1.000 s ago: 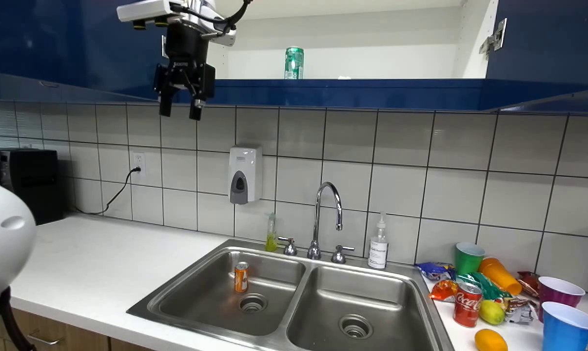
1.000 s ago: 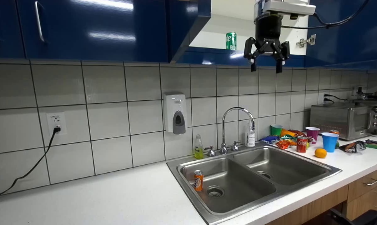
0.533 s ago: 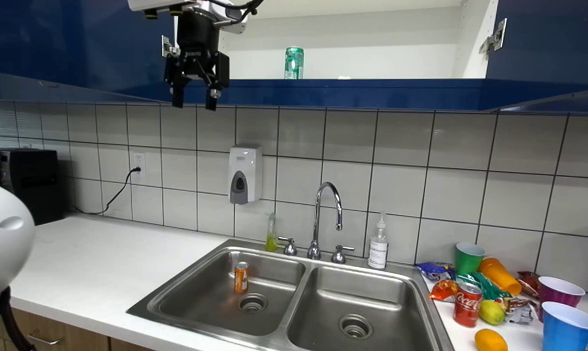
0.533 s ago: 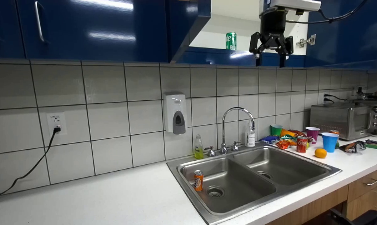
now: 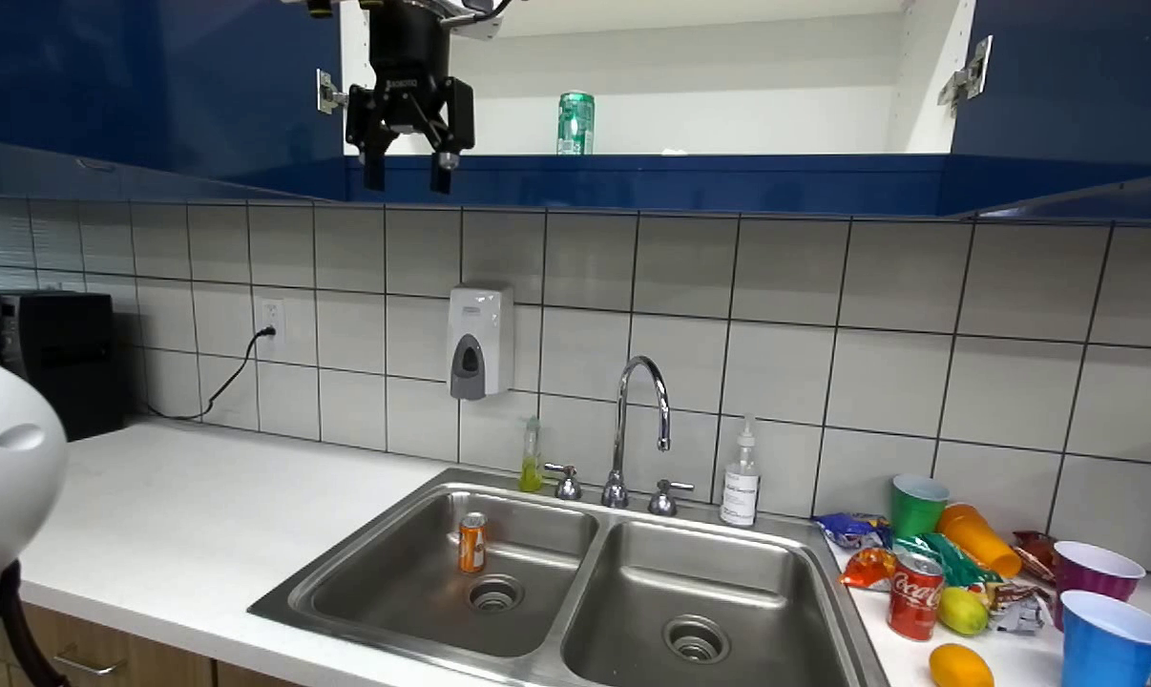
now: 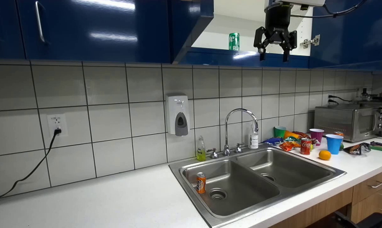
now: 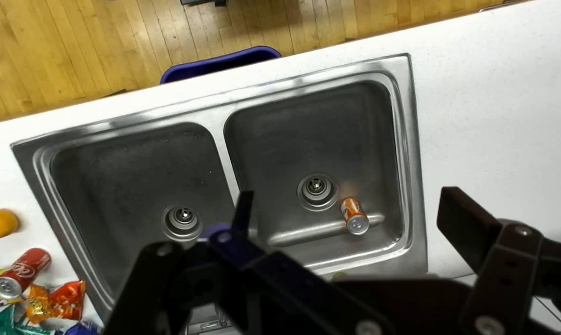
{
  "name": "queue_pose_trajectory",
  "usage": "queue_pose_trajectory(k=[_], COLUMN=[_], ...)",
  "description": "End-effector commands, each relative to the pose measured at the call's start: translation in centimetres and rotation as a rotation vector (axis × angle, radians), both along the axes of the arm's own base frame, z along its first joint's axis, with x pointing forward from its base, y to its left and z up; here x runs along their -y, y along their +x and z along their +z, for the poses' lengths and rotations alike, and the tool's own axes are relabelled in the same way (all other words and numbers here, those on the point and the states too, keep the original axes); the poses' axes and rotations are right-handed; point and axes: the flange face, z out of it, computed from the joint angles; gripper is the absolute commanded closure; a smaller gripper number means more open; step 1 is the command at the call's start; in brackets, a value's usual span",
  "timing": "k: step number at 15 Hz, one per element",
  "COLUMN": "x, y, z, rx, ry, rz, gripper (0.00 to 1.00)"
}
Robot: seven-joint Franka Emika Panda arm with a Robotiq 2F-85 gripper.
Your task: Remove the can from the cabinet
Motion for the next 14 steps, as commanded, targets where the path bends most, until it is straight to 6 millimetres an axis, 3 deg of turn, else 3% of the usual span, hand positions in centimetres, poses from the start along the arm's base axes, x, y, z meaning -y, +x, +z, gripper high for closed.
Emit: queue_pose_trajectory(k=[1,14], x=[0.9,1.1], y=[1.5,4.4], z=[1.9,7.9], rx=[0.036,0.223], ry=[-0.032,-0.103], rz=[0.008,-0.004], gripper=[0.0,0.0])
